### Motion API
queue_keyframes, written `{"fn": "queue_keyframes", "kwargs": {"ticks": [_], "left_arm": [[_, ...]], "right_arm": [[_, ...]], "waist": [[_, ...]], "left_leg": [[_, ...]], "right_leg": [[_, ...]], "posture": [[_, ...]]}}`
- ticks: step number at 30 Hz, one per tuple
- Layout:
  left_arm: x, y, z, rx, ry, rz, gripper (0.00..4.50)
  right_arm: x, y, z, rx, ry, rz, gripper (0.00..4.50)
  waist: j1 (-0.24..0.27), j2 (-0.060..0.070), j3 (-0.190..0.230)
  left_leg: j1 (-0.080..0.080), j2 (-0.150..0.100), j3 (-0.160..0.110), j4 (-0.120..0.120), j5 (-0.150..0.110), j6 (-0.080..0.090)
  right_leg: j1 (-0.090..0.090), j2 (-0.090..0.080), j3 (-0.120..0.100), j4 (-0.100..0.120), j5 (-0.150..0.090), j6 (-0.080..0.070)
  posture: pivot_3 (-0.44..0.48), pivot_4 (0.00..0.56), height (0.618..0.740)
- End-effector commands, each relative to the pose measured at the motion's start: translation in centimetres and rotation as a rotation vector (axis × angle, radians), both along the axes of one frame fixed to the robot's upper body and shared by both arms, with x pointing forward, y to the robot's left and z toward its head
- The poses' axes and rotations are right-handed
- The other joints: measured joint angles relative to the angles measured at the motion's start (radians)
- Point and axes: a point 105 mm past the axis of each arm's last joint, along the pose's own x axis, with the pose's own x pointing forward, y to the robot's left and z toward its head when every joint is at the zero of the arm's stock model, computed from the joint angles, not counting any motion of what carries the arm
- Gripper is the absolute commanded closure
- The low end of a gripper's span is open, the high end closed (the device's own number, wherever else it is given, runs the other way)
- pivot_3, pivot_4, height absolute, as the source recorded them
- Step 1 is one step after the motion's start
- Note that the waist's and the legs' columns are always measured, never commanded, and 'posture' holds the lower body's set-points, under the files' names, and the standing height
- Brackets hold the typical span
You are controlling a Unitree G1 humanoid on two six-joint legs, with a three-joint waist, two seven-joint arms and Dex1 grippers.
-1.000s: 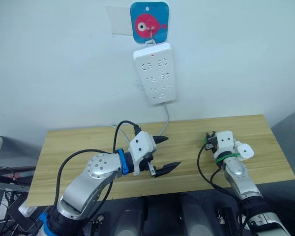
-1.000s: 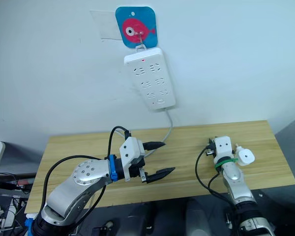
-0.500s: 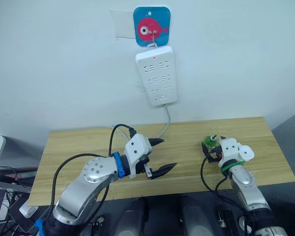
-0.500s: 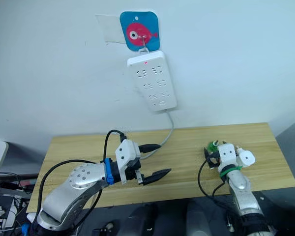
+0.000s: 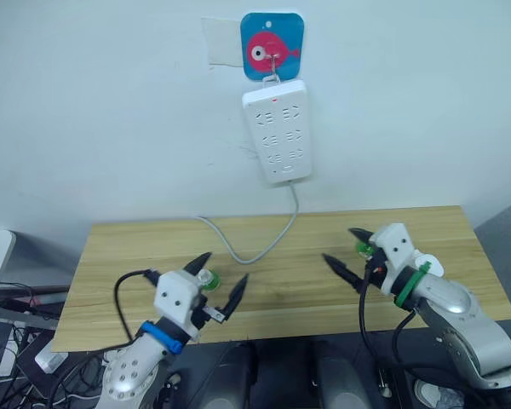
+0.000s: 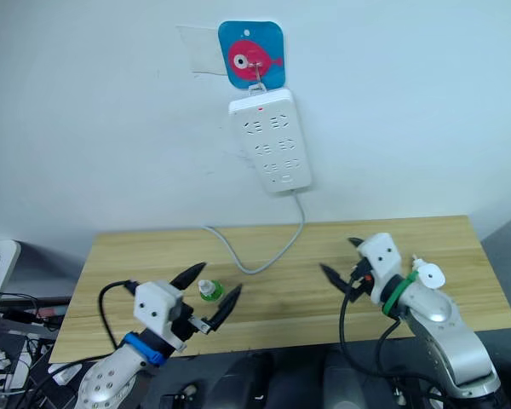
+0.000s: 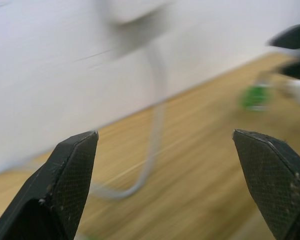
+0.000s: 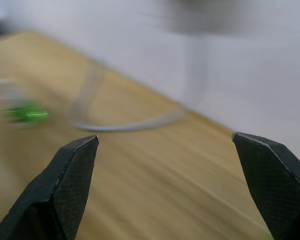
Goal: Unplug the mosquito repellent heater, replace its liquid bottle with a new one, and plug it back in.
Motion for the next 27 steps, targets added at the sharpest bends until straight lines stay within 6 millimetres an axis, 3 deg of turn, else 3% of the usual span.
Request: {"fn": "queue_keyframes", "kwargs": {"ticks": [1,4,9,18,27], "left_arm": [[-0.7,1.2,-1.8,-0.033,0.011,0.124,0.00],[-0.7,1.6,-4.0,-0.041,0.032,0.185,0.00],[0.3,2.6,-5.5,-0.069,0.013,0.270,0.00],[2.9,1.7,-9.2,-0.083,0.043,0.217,0.00],[5.5,1.5,-10.6,-0.081,0.017,0.240,0.00]], "right_arm": [[-0.8,2.3,0.9,-0.011,0.012,0.209,0.03],[-0.5,3.4,1.5,-0.026,0.008,0.329,0.03],[-0.7,4.2,2.3,-0.068,-0.025,0.463,0.03],[-0.5,4.4,3.5,-0.088,-0.018,0.484,0.03],[-1.0,4.0,4.9,-0.105,-0.022,0.487,0.03]], "waist": [[0.001,-0.002,0.001],[0.006,-0.004,0.002],[0.025,-0.006,0.003],[0.027,-0.007,0.004],[0.022,-0.007,0.004]], "left_leg": [[0.000,0.000,0.000,0.000,0.000,0.000],[0.000,0.000,0.001,0.000,0.000,0.000],[0.000,0.000,0.000,0.000,0.000,0.000],[0.000,0.000,0.000,0.000,0.000,0.000],[0.000,0.000,0.000,0.000,0.000,0.000]], "right_leg": [[0.000,0.000,0.000,0.000,0.000,0.000],[0.000,-0.001,0.000,0.000,0.000,0.000],[0.000,-0.001,-0.001,0.000,0.000,0.000],[-0.001,-0.001,-0.001,0.000,0.000,0.000],[-0.001,-0.001,-0.001,0.000,0.001,0.000]], "posture": [[0.013,0.310,0.740],[0.023,0.314,0.740],[0.029,0.318,0.740],[-0.012,0.316,0.740],[-0.050,0.319,0.740]]}}
